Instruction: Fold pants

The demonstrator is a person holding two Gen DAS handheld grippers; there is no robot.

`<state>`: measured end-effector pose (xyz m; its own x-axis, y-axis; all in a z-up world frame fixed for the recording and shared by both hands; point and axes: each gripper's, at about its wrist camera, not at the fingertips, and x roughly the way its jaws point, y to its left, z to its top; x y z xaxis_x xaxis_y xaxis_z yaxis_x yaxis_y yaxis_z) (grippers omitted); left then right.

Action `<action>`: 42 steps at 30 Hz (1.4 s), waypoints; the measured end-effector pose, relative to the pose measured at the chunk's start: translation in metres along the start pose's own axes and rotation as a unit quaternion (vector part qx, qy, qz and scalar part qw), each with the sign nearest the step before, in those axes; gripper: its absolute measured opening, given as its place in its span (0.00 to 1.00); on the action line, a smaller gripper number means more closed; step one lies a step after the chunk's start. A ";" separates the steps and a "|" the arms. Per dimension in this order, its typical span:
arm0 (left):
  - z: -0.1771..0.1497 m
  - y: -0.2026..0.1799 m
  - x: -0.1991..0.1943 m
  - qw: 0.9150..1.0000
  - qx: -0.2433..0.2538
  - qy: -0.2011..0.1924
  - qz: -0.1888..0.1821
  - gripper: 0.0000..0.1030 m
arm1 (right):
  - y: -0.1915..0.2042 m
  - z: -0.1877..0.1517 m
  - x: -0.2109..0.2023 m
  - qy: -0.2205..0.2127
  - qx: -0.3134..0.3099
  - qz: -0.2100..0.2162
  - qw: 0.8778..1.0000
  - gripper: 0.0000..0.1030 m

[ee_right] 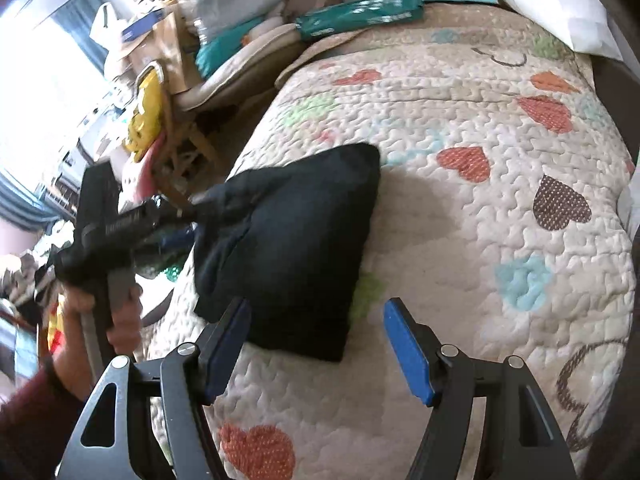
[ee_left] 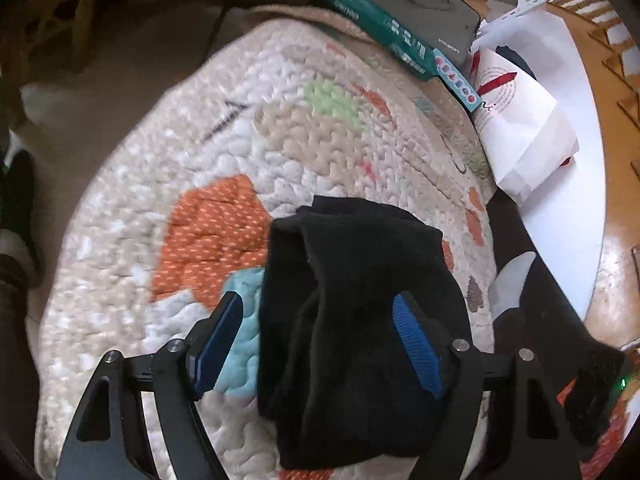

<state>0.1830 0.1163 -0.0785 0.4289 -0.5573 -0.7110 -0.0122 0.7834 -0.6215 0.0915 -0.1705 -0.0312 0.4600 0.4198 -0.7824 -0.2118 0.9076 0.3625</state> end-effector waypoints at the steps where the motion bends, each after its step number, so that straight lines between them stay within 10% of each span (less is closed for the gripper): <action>1: 0.002 -0.001 0.006 1.000 0.000 0.003 -0.002 0.75 | -0.003 0.005 0.003 0.001 0.003 -0.001 1.000 0.72; 13: 0.003 -0.028 0.046 0.994 0.106 0.015 0.000 0.95 | -0.050 0.044 0.100 0.038 0.140 0.117 0.982 0.72; 16: 0.005 -0.026 0.044 0.994 0.108 0.006 0.018 0.61 | -0.043 0.039 0.110 0.025 0.147 0.127 0.981 0.74; 20: 0.012 -0.016 0.036 0.998 0.061 0.013 -0.006 0.42 | -0.033 0.045 0.110 0.032 0.144 0.131 0.980 0.59; 24: 0.012 -0.036 0.032 0.997 0.076 0.008 0.003 0.37 | -0.026 0.057 0.092 0.031 0.136 0.141 0.980 0.43; 42: 0.083 -0.128 0.125 0.997 0.073 0.039 -0.005 0.42 | -0.089 0.139 0.054 -0.024 0.097 0.038 0.994 0.42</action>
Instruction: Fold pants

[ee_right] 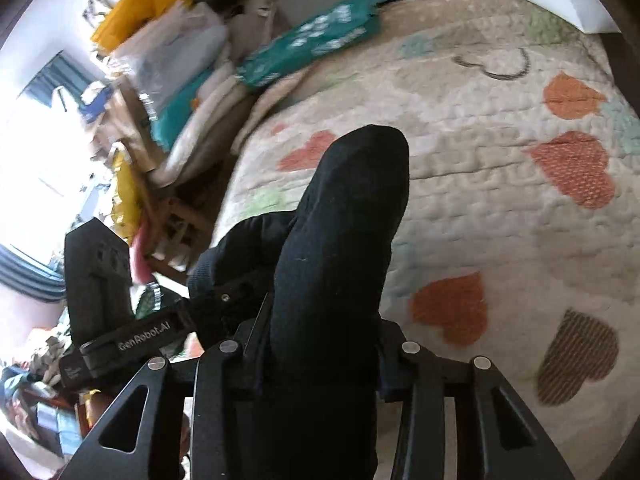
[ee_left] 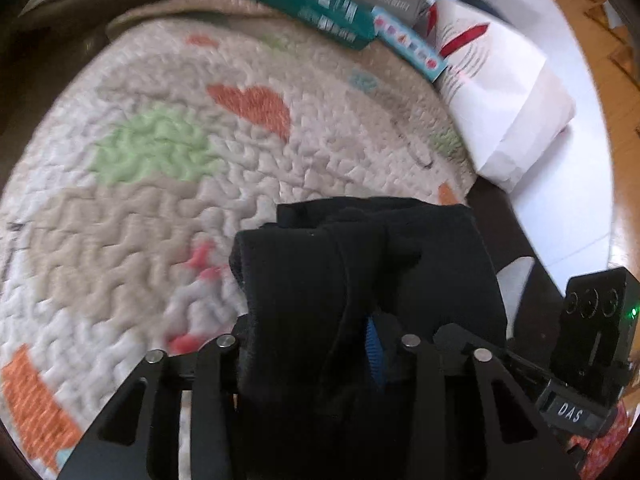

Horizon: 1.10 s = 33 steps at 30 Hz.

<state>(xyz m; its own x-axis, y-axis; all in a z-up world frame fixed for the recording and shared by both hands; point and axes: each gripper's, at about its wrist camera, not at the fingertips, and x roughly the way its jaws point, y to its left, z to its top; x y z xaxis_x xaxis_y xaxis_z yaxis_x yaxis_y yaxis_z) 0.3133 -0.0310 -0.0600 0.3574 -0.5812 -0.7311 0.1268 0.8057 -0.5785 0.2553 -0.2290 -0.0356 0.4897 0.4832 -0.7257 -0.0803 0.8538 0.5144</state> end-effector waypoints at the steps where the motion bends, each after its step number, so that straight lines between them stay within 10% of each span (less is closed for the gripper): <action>1: 0.002 0.001 0.010 1.000 -0.004 0.009 0.009 0.46 | -0.011 0.001 0.005 0.008 0.009 -0.007 1.000 0.42; 12: 0.013 0.035 0.035 0.990 -0.115 0.044 -0.063 0.64 | -0.071 -0.016 0.011 0.012 0.085 -0.032 0.996 0.70; 20: 0.013 0.066 0.025 0.960 -0.259 0.053 -0.097 0.64 | -0.040 -0.039 -0.017 -0.011 0.018 -0.112 0.993 0.70; 33: -0.039 0.110 -0.103 0.967 -0.244 -0.022 0.066 0.64 | -0.007 -0.116 -0.072 -0.026 0.010 -0.112 0.993 0.70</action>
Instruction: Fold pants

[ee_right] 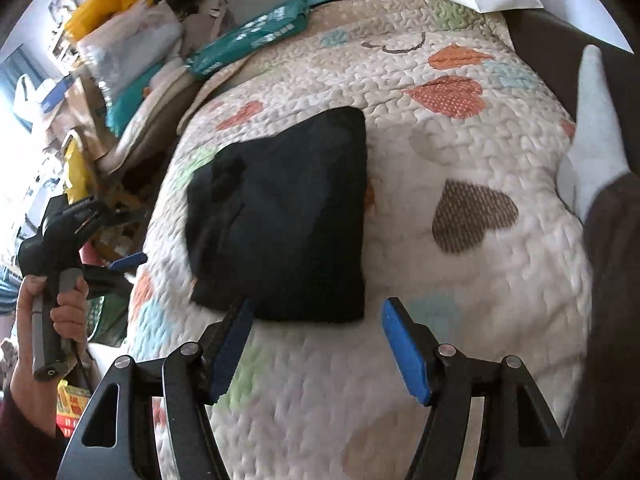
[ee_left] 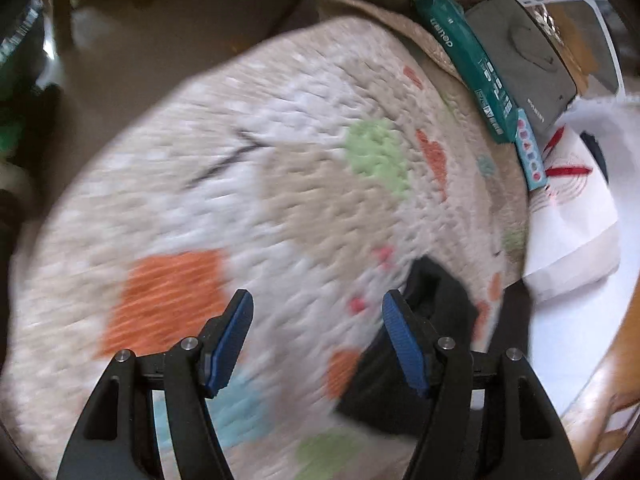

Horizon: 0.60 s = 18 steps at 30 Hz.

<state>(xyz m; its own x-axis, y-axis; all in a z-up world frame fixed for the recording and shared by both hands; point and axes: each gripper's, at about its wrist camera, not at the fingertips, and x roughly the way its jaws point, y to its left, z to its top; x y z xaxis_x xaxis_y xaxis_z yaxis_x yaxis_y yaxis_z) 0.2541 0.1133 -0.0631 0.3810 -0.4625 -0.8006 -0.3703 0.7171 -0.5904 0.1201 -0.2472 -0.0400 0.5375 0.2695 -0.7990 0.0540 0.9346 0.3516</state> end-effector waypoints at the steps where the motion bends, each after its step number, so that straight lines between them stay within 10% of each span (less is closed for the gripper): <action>1: -0.010 0.004 -0.011 1.000 0.013 -0.007 0.009 0.64 | 0.002 -0.009 -0.006 -0.003 -0.001 0.004 1.000 0.70; 7: -0.105 0.001 -0.082 0.983 0.125 -0.113 0.078 0.64 | 0.010 -0.066 -0.035 -0.034 -0.003 0.020 0.999 0.70; 12: -0.200 -0.031 -0.141 0.903 0.242 -0.300 0.189 0.85 | 0.026 -0.096 -0.066 -0.099 -0.050 -0.019 0.994 0.70; 18: -0.260 -0.046 -0.177 0.848 0.277 -0.418 0.171 1.00 | 0.040 -0.113 -0.097 -0.182 -0.083 -0.076 0.977 0.71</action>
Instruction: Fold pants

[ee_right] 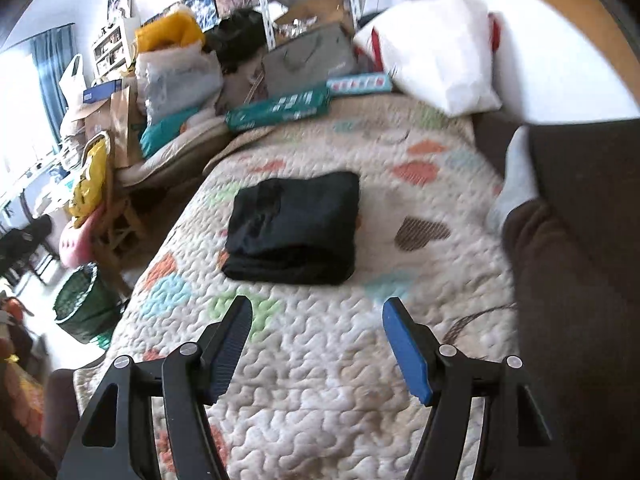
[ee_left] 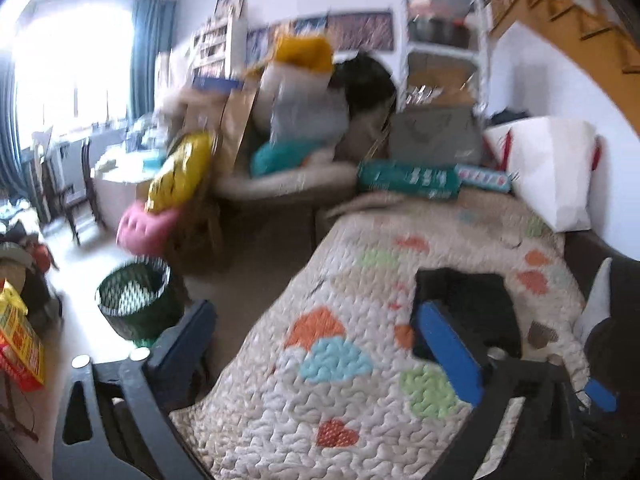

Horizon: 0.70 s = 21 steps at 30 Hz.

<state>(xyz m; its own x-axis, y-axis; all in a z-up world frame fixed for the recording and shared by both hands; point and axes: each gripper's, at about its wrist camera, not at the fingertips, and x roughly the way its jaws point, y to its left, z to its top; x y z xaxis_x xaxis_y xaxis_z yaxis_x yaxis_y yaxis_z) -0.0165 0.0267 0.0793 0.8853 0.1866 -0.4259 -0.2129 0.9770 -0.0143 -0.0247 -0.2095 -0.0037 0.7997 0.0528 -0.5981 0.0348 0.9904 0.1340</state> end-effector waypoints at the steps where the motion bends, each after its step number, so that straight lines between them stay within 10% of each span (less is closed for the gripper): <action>1: 0.001 -0.004 -0.005 1.000 0.009 -0.007 -0.006 1.00 | 0.001 0.000 -0.002 -0.006 -0.003 -0.007 1.000 0.71; 21: -0.043 -0.056 0.013 0.987 0.097 0.118 -0.048 1.00 | -0.011 -0.005 0.013 0.011 0.018 -0.018 1.000 0.72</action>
<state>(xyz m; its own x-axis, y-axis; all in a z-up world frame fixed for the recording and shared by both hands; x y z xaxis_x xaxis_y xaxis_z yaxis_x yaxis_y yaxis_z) -0.0108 -0.0299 0.0353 0.7717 0.0846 -0.6303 -0.0282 0.9947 0.0990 -0.0178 -0.2186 -0.0169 0.7838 0.0213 -0.6206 0.0844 0.9865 0.1405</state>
